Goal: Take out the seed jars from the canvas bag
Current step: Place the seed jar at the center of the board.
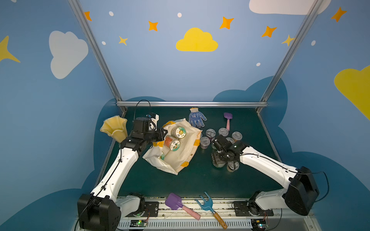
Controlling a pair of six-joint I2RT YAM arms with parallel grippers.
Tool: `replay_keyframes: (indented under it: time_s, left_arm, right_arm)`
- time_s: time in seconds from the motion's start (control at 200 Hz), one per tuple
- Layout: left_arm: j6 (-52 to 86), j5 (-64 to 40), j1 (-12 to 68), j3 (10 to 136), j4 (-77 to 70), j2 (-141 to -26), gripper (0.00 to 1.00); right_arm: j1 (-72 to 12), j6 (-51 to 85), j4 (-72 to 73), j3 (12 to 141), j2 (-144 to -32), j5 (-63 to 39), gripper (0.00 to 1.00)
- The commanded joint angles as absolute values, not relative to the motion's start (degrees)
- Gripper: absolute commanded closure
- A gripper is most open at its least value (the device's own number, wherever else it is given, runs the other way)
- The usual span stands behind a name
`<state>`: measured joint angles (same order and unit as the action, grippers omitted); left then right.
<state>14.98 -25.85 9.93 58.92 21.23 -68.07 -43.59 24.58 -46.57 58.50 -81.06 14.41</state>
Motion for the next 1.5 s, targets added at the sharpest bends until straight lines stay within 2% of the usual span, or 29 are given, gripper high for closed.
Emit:
replay_keyframes:
  time_s: [0.0,0.275,0.385,0.536,0.831,1.126,1.276,1.497]
  left_arm:
    - [14.11,-26.02,10.10,58.91,20.77,-68.07,0.95]
    - [13.97,-26.02,10.06,58.81,20.88,-68.04,0.95]
    - [13.97,-26.02,10.10,58.81,20.99,-68.07,0.95]
    - [13.97,-26.01,10.06,58.88,20.88,-68.08,0.95]
    - [13.98,-26.23,10.06,58.97,20.71,-68.08,0.95]
    - [14.07,-26.52,10.11,58.96,20.56,-68.00,0.95]
    - [14.36,-26.98,10.11,58.89,20.14,-68.29,0.95]
    - [14.59,-26.94,10.06,58.86,20.04,-67.77,0.95]
  right_arm:
    - [-43.32,24.52,-45.54,59.17,-82.62,16.93,0.28]
    - [-42.56,25.12,-43.56,59.32,-85.13,17.52,0.26]
    - [-42.06,25.47,-43.34,59.28,-84.79,16.72,0.13]
    - [-41.25,26.02,-42.59,58.90,-82.11,15.36,0.09]
    - [-40.69,25.04,-41.90,61.31,-73.41,12.62,0.08]
    - [-43.41,26.03,-27.81,62.10,-66.23,0.13,0.08]
    - [-47.50,27.51,-15.65,61.50,-68.73,-2.25,0.09]
    - [-52.15,28.00,-6.86,66.85,-81.13,-5.72,0.10]
